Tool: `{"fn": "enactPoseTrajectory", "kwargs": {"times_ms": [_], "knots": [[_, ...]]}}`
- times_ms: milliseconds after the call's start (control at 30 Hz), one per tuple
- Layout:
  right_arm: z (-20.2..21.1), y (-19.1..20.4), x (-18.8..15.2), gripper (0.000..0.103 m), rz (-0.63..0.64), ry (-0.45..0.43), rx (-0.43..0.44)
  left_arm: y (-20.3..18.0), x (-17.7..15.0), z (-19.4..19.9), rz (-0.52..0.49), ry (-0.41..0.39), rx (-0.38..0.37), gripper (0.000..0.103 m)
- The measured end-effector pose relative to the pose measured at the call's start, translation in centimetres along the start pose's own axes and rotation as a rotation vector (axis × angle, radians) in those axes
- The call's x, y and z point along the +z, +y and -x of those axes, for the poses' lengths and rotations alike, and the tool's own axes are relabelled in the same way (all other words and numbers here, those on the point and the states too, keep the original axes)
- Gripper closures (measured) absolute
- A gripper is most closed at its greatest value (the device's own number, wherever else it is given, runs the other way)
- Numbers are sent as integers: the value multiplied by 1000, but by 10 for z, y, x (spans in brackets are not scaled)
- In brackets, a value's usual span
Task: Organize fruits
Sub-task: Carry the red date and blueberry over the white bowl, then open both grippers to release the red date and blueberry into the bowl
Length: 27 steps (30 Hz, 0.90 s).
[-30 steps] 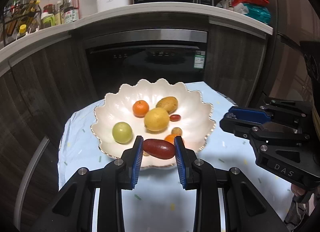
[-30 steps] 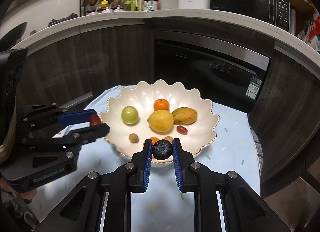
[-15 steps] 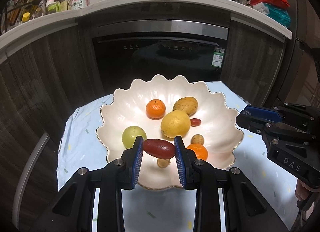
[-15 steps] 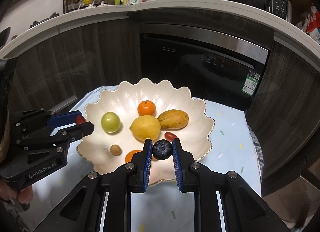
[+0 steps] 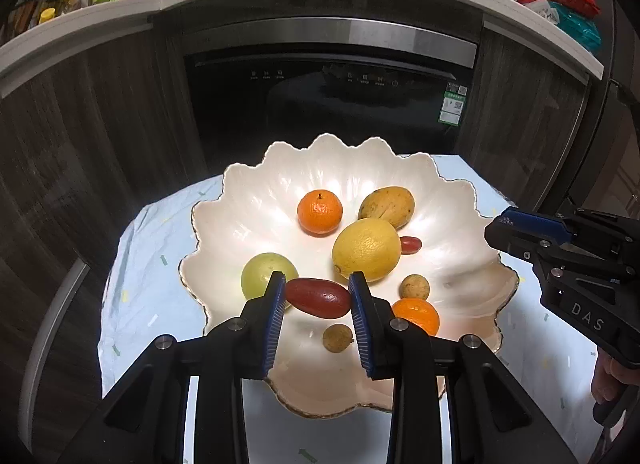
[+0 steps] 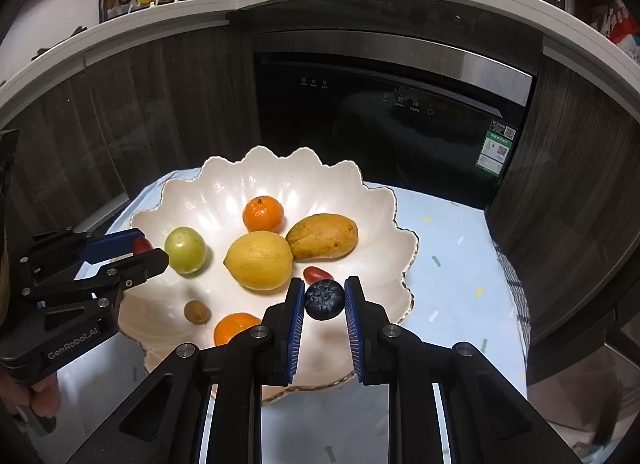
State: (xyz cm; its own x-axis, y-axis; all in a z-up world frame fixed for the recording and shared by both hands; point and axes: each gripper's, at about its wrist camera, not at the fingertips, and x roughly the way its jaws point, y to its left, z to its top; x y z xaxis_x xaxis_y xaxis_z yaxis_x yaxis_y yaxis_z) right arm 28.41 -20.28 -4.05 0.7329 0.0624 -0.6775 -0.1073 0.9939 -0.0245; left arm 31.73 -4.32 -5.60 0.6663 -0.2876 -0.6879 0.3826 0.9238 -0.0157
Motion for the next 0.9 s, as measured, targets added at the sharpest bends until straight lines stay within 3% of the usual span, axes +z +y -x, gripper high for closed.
{"fn": "enactPoseTrajectory", "kwargs": {"times_ms": [133, 200, 367, 633, 900], "knots": [[-2, 0, -1, 81, 1, 3, -11, 1, 0, -1, 14, -2, 6, 48], [-2, 0, 0, 78, 3, 2, -18, 1, -1, 0, 11, -5, 21, 46], [6, 0, 0, 47, -5, -25, -54, 2, -1, 3, 19, -2, 40, 44], [27, 4, 2, 32, -6, -75, -59, 0, 0, 23, 31, -27, 60, 35], [52, 6, 0, 29, -34, -104, -69, -5, 0, 54, 35, -59, 86, 27]]}}
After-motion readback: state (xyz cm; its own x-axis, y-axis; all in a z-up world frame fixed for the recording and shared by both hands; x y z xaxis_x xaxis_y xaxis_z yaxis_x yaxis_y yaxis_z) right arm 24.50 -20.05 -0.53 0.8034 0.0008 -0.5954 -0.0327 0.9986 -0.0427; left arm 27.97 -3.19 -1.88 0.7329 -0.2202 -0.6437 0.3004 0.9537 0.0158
